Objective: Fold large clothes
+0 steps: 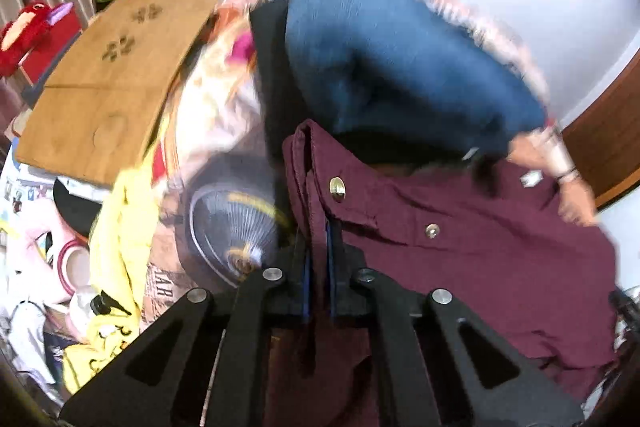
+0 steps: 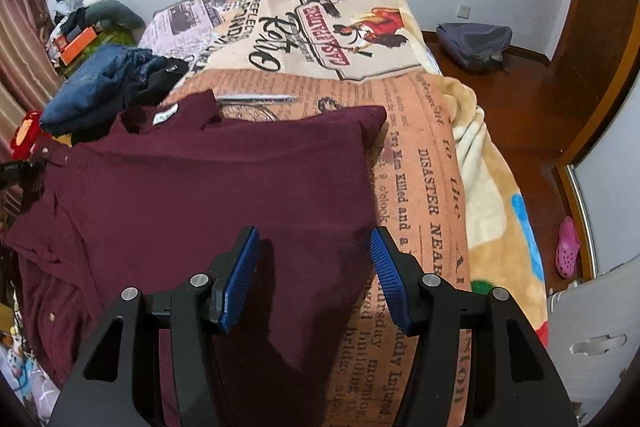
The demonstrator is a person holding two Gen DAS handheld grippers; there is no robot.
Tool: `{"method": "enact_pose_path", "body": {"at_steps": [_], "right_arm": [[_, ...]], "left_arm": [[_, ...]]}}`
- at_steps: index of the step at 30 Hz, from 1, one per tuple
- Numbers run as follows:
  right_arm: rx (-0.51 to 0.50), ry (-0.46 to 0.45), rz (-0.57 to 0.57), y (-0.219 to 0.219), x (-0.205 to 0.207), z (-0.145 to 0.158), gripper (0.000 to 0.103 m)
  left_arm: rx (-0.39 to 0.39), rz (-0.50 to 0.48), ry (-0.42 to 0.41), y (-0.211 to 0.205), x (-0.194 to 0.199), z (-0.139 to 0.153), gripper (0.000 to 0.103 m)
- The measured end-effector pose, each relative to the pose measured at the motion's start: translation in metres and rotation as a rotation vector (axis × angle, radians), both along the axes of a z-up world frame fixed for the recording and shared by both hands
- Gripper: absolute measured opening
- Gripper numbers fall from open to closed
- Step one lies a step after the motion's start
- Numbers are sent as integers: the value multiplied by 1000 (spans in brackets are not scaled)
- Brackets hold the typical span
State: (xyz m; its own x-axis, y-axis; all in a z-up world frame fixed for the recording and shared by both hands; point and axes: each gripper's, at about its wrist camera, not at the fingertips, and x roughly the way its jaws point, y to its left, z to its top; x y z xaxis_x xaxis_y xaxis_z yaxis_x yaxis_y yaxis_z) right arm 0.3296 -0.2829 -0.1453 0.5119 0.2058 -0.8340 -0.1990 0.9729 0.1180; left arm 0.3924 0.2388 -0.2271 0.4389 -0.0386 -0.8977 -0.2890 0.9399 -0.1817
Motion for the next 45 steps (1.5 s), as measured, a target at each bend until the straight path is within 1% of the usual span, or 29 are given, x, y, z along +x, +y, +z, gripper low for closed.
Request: {"method": "enact_pose_path", "body": {"at_steps": [2, 3, 4, 6, 7, 10, 12, 14, 15, 17, 19, 20, 22, 24, 27, 31, 34, 35, 38, 41, 45], "right_arm": [[-22, 19, 0, 3, 1, -10, 54], [-30, 19, -1, 4, 0, -13, 54], [-33, 10, -3, 5, -2, -15, 54], [-28, 4, -4, 3, -4, -12, 54], [-27, 11, -3, 3, -4, -11, 54], [-35, 24, -2, 3, -4, -2, 54], [-48, 3, 1, 4, -8, 7, 54], [-53, -27, 10, 6, -15, 16, 54], [-53, -37, 13, 6, -18, 19, 54], [-49, -61, 20, 7, -27, 28, 54], [-39, -73, 29, 8, -36, 35, 54], [-39, -76, 33, 8, -40, 37, 54], [-46, -87, 39, 10, -48, 40, 54], [-52, -96, 52, 11, -59, 43, 55], [-59, -96, 59, 12, -71, 41, 55], [-54, -71, 60, 10, -88, 32, 55], [-47, -48, 49, 6, -99, 24, 55], [-43, -40, 43, 5, -102, 23, 55], [-24, -29, 29, 2, -114, 20, 55], [-41, -16, 20, 2, -122, 14, 55], [-24, 40, 20, 2, -128, -4, 55]], "left_arm": [[29, 4, 64, -3, -3, -26, 14], [30, 5, 75, -2, -7, -34, 19], [21, 7, 73, -2, -13, -40, 21], [13, 6, 59, -1, -25, -39, 28], [13, 2, 61, 3, -32, -38, 29], [39, -27, 59, 6, -43, -23, 29], [69, -47, 39, 7, -53, -11, 30], [100, -64, 15, 3, -64, 4, 37], [120, -72, -1, 1, -72, 11, 45], [165, -92, -35, -4, -90, 24, 49], [202, -112, -48, -11, -105, 33, 54], [213, -118, -54, -13, -114, 36, 56], [216, -125, -57, -14, -126, 39, 65], [197, -126, -51, -13, -138, 38, 68], [158, -118, -36, -13, -153, 31, 69], [98, -107, 20, -10, -175, 11, 69], [26, -98, 57, -8, -190, -9, 69], [-10, -97, 65, -8, -195, -14, 69], [-77, -110, 71, -11, -206, -24, 69], [-110, -133, 92, -21, -215, -38, 69], [-165, -129, 143, -29, -220, -62, 69]]}}
